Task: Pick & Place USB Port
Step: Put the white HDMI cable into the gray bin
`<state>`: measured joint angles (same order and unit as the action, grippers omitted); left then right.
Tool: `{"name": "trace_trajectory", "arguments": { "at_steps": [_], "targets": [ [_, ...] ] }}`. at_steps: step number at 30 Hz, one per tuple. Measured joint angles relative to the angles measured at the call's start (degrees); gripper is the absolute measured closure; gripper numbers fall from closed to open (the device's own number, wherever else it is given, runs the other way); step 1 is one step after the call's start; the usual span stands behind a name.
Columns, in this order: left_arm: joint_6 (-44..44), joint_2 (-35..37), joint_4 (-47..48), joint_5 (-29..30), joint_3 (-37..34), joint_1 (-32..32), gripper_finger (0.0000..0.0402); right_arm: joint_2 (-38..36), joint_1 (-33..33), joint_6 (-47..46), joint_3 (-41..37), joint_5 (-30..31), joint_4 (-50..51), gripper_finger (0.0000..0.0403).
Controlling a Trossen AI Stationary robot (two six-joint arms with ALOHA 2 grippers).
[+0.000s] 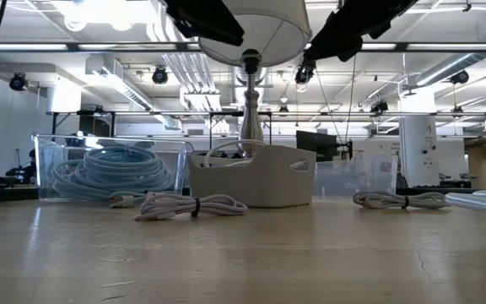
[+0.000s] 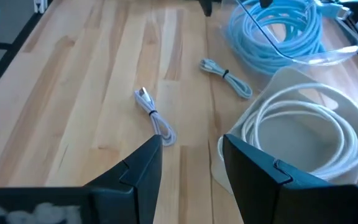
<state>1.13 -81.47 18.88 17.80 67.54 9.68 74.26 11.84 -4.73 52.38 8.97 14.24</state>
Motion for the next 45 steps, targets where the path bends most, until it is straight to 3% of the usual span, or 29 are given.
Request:
{"name": "trace_trajectory", "arguments": {
  "at_steps": [8,16,22,27,33,45],
  "targets": [
    [-0.3,4.5,-9.6,-1.2,-12.5,1.2,0.0241,7.2,0.4,0.7,3.4,-0.2,0.6,0.0236],
    [7.2,7.9,-19.5,-9.0,-21.0,0.9,0.0241,14.6,2.8,-2.4,10.1,-2.1,10.3,0.0236],
    [11.0,8.9,-20.0,-17.0,-22.0,0.9,0.0239,20.6,5.8,-7.6,15.1,-2.3,15.2,0.0236],
    [14.3,9.2,-20.0,-18.3,-22.0,0.9,0.0239,25.3,8.0,-14.7,20.6,-6.4,24.4,0.0236],
    [17.8,9.2,-20.4,-18.4,-22.0,0.9,0.0238,28.7,10.8,-22.0,26.9,-6.4,35.6,0.0236],
    [23.4,9.2,-20.1,-19.9,-22.0,0.8,0.0238,29.1,16.4,-27.7,26.1,-10.4,36.0,0.0236]
  ]
}}
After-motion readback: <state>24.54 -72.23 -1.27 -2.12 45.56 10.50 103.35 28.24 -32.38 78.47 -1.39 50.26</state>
